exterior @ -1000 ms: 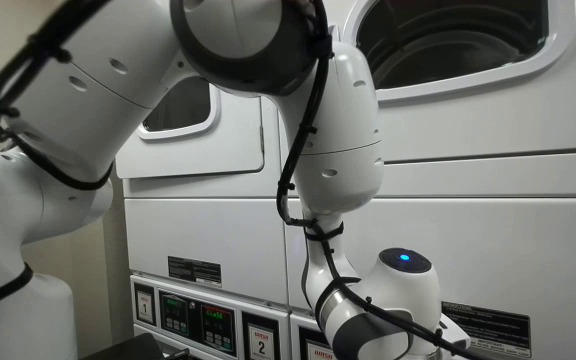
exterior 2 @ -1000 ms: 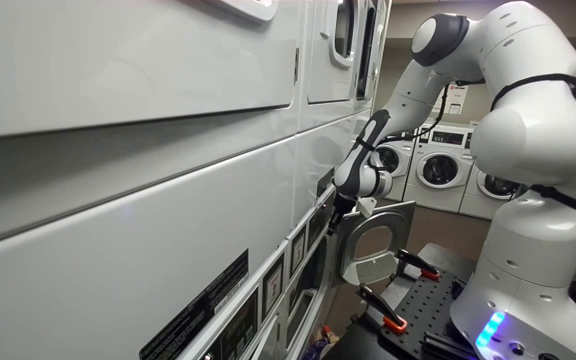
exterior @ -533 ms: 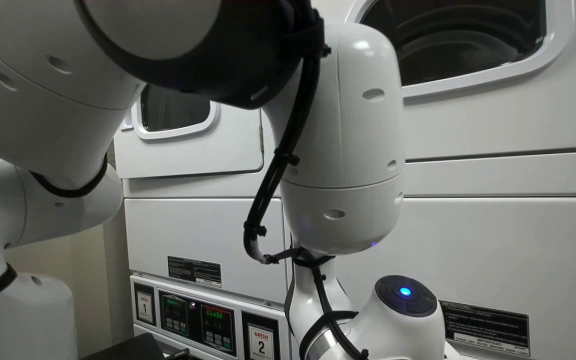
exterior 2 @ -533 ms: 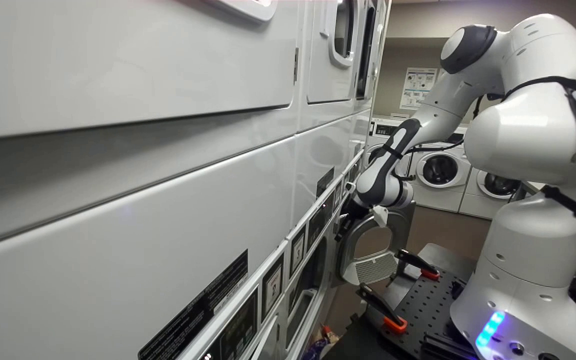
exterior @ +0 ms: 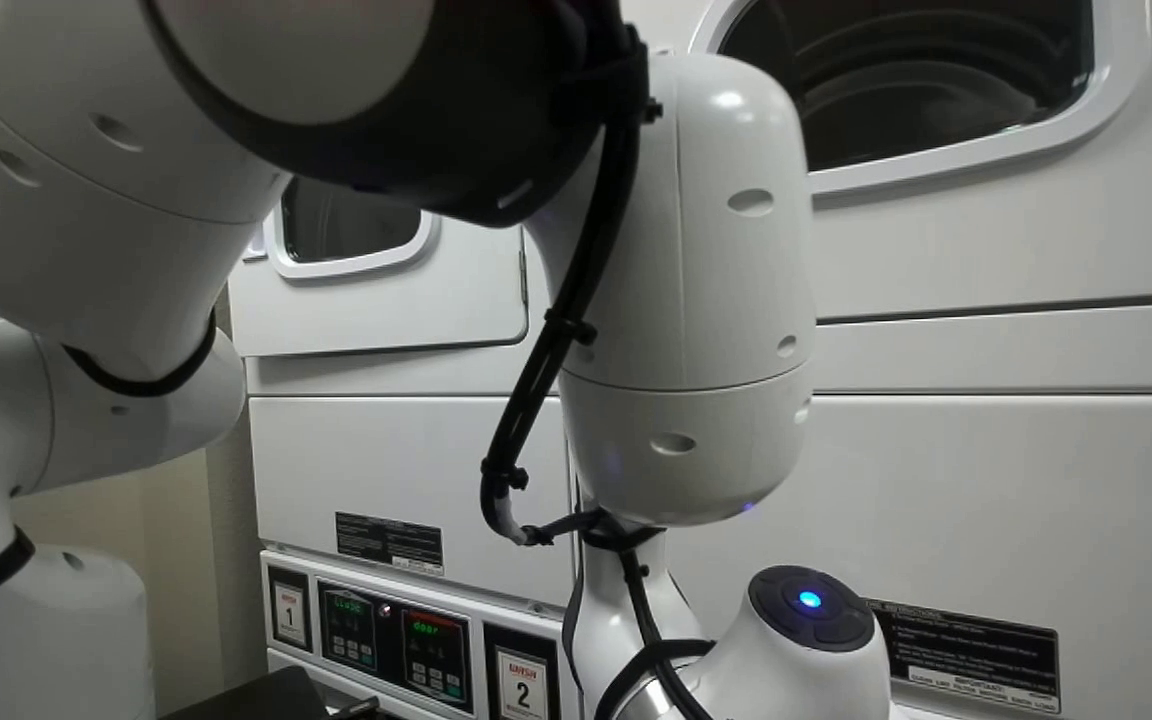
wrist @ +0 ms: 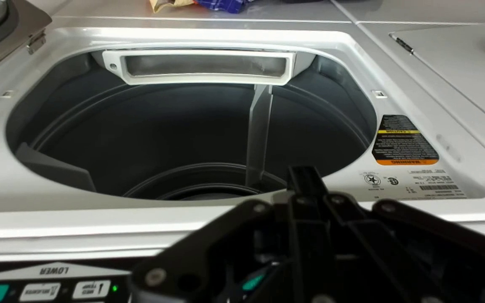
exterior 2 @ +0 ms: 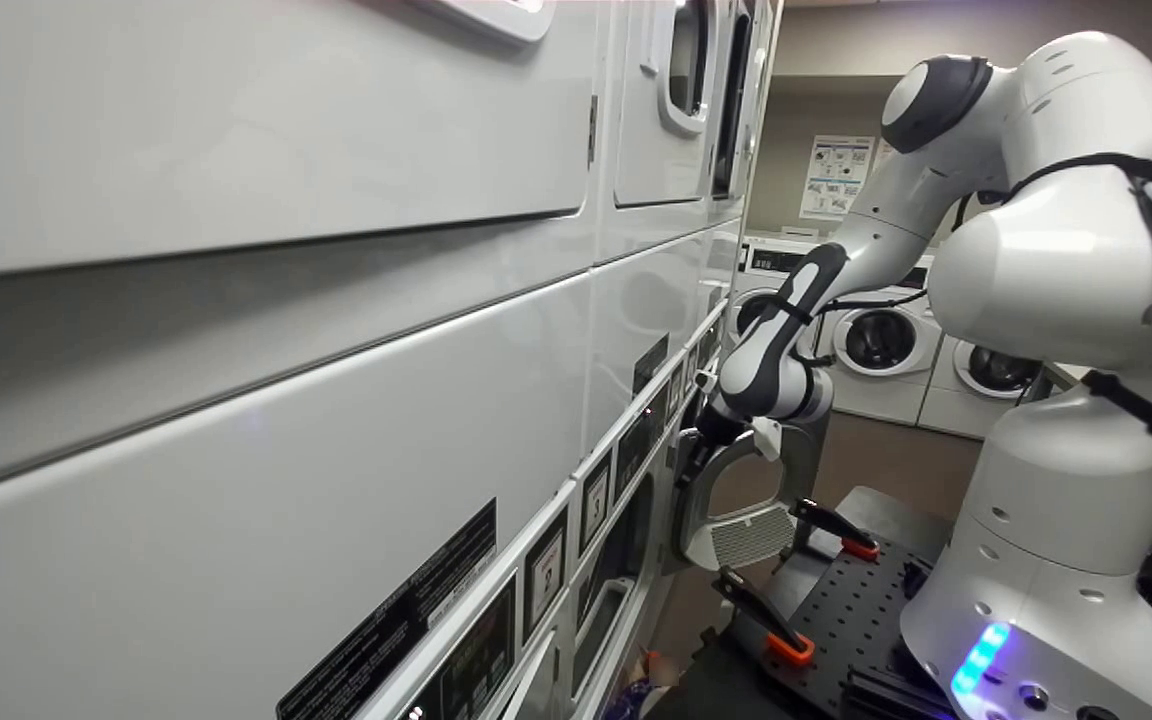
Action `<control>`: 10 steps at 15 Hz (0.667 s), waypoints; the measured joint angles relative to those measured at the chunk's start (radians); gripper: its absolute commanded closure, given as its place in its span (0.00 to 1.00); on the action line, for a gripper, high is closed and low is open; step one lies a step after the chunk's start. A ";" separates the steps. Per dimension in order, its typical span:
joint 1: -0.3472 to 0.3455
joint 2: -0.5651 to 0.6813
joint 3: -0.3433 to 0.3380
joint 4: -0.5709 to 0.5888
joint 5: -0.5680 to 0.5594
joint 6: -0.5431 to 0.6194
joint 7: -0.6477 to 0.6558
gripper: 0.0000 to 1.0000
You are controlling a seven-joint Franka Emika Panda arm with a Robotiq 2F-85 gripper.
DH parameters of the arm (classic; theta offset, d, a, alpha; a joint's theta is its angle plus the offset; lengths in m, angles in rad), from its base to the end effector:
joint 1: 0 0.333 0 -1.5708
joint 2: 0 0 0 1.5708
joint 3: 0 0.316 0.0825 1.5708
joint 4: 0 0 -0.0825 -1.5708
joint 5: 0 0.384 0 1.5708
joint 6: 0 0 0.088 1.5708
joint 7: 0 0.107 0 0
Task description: Turn on the washing machine
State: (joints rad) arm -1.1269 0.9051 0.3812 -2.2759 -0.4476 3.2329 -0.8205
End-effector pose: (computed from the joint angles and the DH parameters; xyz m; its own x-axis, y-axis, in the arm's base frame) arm 0.4023 -0.2695 0.0184 0.8786 0.3377 0.3376 0.3675 -0.9296 -0.0265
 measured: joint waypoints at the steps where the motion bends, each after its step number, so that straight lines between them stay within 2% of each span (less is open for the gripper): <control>1: 0.026 -0.001 -0.019 0.007 0.001 0.000 0.003 1.00; 7: 0.260 -0.005 -0.167 0.077 0.019 -0.007 0.081 1.00; 10: 0.342 -0.005 -0.209 0.099 0.025 -0.011 0.119 1.00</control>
State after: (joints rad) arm -0.7848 0.9003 0.1726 -2.1766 -0.4228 3.2223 -0.7014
